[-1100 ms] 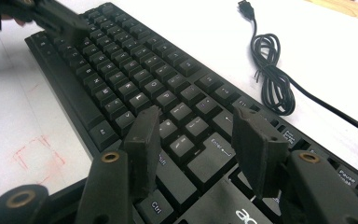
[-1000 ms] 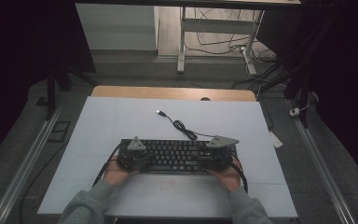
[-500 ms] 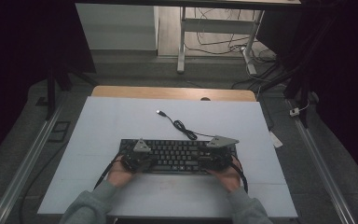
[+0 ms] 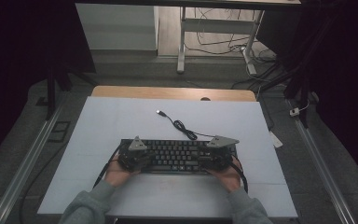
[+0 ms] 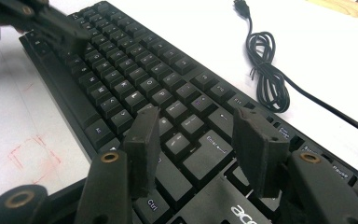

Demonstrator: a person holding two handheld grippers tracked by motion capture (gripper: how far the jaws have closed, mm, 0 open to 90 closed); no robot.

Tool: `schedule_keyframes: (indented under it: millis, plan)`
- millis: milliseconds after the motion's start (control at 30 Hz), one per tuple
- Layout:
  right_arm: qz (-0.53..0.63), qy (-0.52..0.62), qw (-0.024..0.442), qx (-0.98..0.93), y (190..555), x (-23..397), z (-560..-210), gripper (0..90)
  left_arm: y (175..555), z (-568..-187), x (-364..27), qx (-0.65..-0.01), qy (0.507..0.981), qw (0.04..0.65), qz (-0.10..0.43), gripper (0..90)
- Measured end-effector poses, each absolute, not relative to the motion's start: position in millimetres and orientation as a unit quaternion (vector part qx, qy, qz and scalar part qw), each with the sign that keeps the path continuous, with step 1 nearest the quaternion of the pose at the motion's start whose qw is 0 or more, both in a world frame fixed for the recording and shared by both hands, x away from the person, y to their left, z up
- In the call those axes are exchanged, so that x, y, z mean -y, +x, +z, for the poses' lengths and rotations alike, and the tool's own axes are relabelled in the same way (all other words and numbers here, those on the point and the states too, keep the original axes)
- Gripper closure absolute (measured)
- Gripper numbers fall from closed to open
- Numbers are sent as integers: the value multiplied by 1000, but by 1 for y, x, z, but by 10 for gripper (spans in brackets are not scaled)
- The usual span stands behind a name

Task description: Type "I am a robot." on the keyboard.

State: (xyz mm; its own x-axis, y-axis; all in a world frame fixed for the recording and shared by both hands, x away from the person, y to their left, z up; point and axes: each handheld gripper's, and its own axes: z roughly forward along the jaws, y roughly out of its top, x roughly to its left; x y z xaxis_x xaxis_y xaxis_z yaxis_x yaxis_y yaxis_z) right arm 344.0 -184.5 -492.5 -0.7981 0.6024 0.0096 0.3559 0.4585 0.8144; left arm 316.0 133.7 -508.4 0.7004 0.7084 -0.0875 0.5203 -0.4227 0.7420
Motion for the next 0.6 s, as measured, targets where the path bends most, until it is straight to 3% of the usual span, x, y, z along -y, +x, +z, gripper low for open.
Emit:
schedule_keyframes:
  millis: [100, 200, 300, 600]
  plan:
    - [434, 284, 141, -843, 344, 184, -493, 514, 318, -505, -144, -387, 822, 400, 121, 800]
    - [431, 285, 141, -844, 344, 184, -494, 510, 319, -503, -152, -408, 812, 400, 122, 601]
    - [427, 286, 137, -847, 345, 183, -495, 506, 320, -503, -158, -423, 807, 392, 128, 488]
    - [424, 283, 135, -849, 345, 181, -497, 506, 321, -501, -166, -435, 801, 391, 129, 392]
